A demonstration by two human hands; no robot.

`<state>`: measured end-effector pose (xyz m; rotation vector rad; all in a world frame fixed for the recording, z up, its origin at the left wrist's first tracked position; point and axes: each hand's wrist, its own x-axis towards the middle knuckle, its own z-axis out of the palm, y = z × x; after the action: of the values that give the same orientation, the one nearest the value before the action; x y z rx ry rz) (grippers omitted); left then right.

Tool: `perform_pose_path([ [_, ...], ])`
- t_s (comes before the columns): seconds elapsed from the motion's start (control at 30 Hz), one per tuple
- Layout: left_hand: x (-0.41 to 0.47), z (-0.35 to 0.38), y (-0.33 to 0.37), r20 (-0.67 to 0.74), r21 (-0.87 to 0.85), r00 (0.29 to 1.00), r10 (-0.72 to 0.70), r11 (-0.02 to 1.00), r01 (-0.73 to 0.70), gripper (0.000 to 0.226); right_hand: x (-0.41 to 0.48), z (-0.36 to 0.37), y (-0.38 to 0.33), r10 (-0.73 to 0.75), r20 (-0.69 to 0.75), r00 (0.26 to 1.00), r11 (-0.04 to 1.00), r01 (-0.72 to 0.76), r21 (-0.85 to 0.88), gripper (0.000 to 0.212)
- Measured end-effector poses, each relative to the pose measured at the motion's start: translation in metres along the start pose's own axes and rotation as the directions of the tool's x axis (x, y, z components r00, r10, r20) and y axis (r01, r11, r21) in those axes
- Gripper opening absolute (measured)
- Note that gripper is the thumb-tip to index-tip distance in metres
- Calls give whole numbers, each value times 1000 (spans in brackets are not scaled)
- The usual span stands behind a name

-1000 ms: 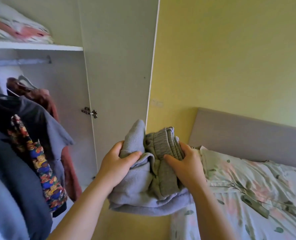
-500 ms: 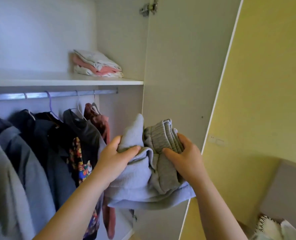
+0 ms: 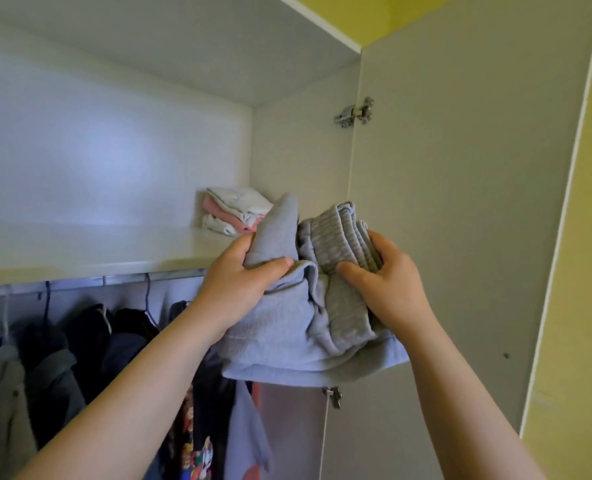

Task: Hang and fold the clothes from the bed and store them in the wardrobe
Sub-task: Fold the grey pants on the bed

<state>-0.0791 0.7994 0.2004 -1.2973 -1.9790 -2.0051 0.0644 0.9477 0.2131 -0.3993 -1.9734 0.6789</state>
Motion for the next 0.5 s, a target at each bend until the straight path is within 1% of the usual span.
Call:
perform_pose_path([
  [0.07, 17, -6, 5, -22, 24, 999, 26, 999, -25, 22, 21, 6, -4, -41, 12, 999, 999, 41, 23, 50],
  [0.1, 26, -8, 8, -39, 40, 999, 35, 999, -33, 23, 33, 9, -5, -67, 19, 998, 997, 66, 39, 50],
  [0.2, 50, -13, 15, -94, 74, 994, 63, 996, -56, 39, 68, 20, -7, -153, 39, 988, 984, 148, 101, 49],
  [0.23, 58, -15, 18, -116, 84, 991, 74, 994, -64, 39, 80, 24, -8, -180, 49, 982, 977, 173, 127, 46],
  [0.33, 77, -22, 20, -161, 132, 981, 109, 987, -88, 25, 110, 36, -7, -252, 70, 965, 948, 232, 218, 35],
  [0.5, 105, -38, 17, -248, 199, 960, 126, 977, -76, 21, 152, 64, -8, -331, 105, 938, 905, 285, 316, 35],
])
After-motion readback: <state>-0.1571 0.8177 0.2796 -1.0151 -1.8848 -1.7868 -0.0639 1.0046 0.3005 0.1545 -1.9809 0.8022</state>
